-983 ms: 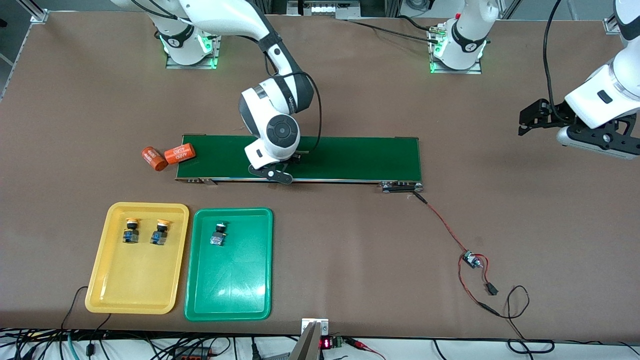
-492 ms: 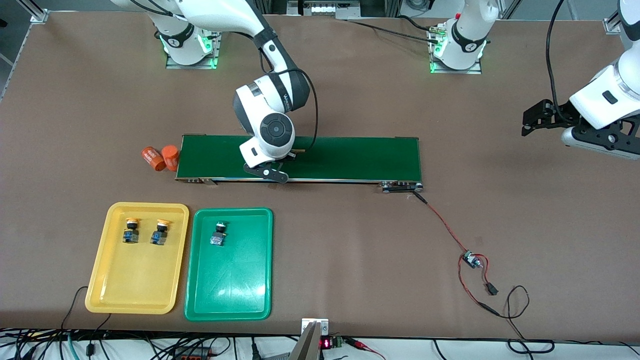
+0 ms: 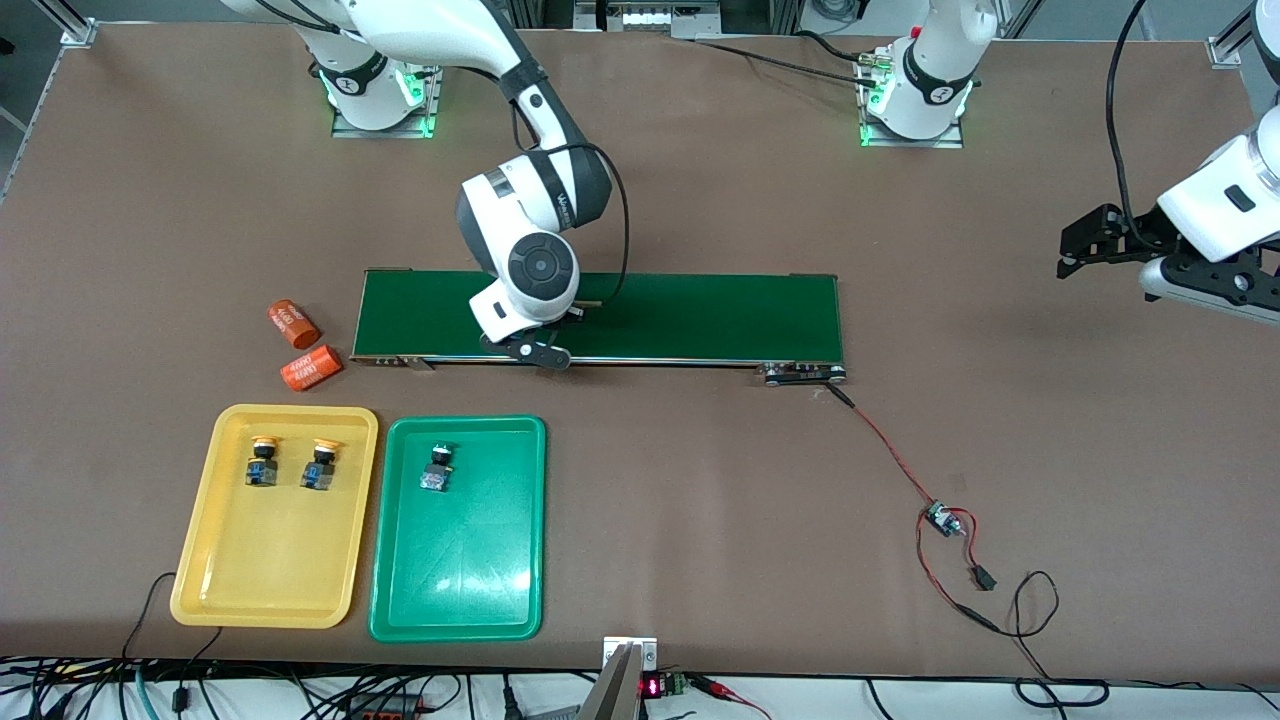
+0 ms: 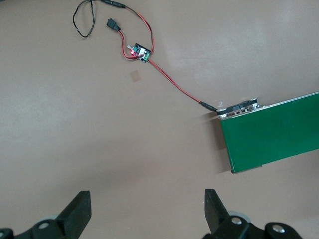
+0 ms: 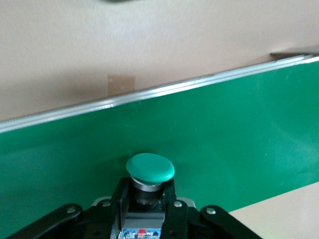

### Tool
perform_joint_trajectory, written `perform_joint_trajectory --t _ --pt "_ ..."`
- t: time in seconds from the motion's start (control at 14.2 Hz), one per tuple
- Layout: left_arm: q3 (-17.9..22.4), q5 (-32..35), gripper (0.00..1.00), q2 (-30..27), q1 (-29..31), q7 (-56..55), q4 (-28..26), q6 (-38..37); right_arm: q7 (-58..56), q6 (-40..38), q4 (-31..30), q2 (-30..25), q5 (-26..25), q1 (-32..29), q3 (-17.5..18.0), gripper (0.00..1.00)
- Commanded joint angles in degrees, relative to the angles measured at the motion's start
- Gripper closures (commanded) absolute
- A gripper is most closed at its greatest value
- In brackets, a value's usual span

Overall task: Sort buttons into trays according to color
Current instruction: 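Carry the button into the green tray and open the right gripper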

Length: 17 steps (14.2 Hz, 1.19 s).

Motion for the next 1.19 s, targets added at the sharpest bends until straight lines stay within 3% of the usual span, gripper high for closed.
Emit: perform_joint_trajectory --t 0.0,0.28,0.56,1.12 --pt "-0.29 -1.52 0.00 0.31 0.70 3.18 0.31 1.03 -3.25 -0.57 2.19 -3.04 0.69 -4.02 0.56 1.00" --pt "-0.55 -1.60 0.00 0.05 0.61 3.01 0.23 0.68 -8.51 -0.23 7.74 -1.90 0.52 -10.44 0.65 1.00" --pt "-0.55 -1.60 0.00 0.05 0.61 3.01 0.14 0.77 -17.21 0.30 14.42 3.72 0.69 -15.72 0.65 1.00" --pt "-0.55 -1.69 0.00 0.05 0.70 3.10 0.14 0.59 -31.21 12.51 19.60 11.89 3.32 -18.71 1.00 1.00"
